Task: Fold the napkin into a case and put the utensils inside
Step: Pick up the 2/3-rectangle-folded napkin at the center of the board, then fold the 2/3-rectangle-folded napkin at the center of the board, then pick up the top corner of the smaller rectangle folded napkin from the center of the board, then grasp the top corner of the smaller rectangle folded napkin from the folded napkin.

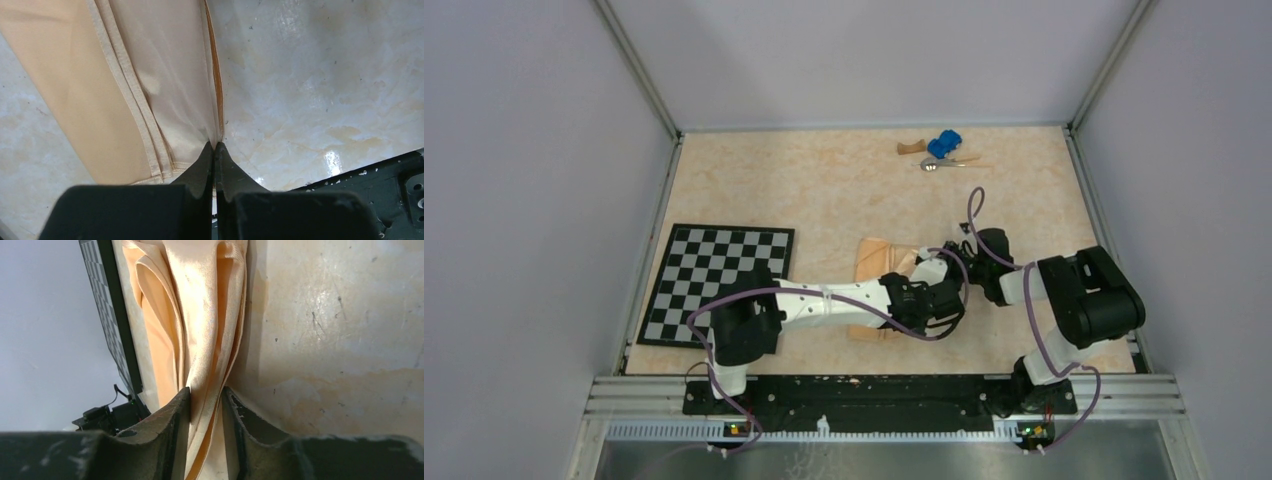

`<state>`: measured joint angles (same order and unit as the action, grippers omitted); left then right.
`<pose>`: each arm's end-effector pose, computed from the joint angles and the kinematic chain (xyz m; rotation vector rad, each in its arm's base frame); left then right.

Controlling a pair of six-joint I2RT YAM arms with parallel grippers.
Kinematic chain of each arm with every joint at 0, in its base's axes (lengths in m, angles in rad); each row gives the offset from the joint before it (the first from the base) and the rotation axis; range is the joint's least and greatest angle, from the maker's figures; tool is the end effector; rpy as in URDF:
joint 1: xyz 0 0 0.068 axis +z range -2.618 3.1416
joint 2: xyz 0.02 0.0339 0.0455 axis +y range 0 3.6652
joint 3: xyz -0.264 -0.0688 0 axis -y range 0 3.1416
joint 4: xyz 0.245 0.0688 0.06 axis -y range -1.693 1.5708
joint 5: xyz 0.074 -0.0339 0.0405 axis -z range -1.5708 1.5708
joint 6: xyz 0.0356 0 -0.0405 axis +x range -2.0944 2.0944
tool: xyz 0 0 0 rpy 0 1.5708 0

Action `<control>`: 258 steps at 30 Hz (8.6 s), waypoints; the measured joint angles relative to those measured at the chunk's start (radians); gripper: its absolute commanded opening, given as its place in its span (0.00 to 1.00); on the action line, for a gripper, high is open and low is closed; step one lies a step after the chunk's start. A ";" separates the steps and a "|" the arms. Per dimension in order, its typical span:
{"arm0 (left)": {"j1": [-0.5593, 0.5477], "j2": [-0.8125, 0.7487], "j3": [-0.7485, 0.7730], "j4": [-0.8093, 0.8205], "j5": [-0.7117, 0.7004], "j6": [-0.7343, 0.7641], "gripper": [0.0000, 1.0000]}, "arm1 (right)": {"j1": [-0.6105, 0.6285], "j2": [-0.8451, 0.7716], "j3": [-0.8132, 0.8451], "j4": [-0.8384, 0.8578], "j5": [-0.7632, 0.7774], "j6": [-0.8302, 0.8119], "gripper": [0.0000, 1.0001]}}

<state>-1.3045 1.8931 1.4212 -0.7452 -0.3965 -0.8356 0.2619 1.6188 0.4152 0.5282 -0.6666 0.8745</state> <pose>0.1149 -0.3689 0.2058 0.5179 2.5739 -0.1583 0.2418 0.0876 0.1063 0.3431 2.4077 1.3201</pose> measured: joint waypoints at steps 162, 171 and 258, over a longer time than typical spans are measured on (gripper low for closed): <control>0.629 -0.354 -0.822 0.903 0.543 0.005 0.17 | 0.491 0.210 0.515 -0.387 0.444 0.039 0.27; 0.629 -0.344 -0.848 0.972 0.546 -0.008 0.16 | 0.423 0.091 0.515 -0.476 0.406 -0.078 0.63; 0.500 -0.177 -0.410 0.576 0.087 0.564 0.39 | 0.262 0.160 0.416 -0.191 0.161 -0.025 0.00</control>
<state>-0.8047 1.7157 1.0115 -0.1692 -0.3099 -0.2718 0.5236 1.7786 0.8314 0.3374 -0.5060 0.8497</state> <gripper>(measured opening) 0.400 0.024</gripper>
